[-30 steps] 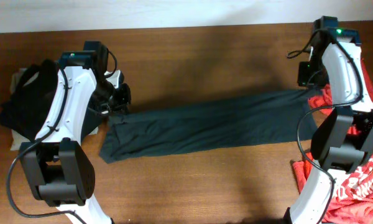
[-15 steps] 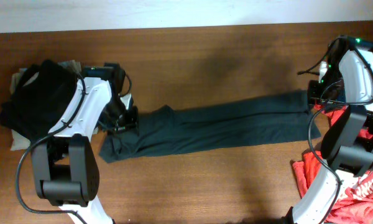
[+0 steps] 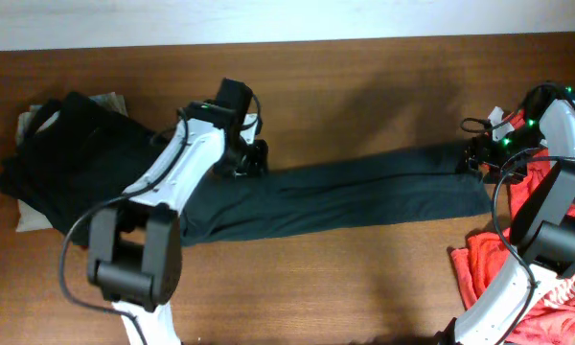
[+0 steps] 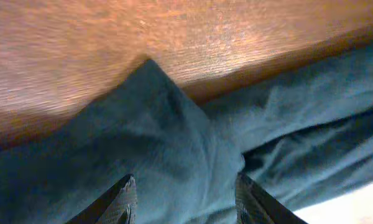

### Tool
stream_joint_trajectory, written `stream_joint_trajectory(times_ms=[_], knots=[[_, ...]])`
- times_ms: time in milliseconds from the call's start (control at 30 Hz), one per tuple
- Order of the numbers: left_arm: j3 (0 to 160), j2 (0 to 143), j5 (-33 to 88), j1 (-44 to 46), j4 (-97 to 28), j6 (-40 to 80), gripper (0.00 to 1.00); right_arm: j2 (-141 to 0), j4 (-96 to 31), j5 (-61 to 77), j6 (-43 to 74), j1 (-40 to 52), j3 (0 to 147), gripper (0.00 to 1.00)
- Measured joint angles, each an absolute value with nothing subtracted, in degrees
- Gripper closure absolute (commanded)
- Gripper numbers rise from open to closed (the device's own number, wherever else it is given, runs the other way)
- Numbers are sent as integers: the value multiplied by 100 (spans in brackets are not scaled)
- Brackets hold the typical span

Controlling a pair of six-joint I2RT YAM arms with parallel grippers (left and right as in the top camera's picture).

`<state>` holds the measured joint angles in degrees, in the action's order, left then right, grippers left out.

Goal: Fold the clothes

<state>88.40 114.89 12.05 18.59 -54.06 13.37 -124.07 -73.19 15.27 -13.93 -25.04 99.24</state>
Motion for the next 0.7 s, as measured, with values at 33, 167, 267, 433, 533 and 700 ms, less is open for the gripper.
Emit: stream_joint_trajectory(times_ms=[33,167,267,433,533,700], knots=[[8840,11633,1197,1938,-5367,1372,50,-12407,-7319,1535,-1393,-2504,9924,28],[8840,12121,1111,2252,-5179,1656,95,-12407,-7323,1538,-1393,-2504,9924,28],[8842,12140,1092,2250,-5277,1717,99,-12407,-7323,1538,-1393,-2504,9924,28],[9056,12084,1664,2270,-6158,1717,100,-12407,-7321,1538,-1393,-2504,9924,28],[9087,11784,1942,2703,-6514,1717,100,-12407,-7323,1535,-1391,-2504,9924,28],[9087,11784,1909,3535,-6580,1717,60,-12407,-7343,1535,-1391,-2504,9924,28]])
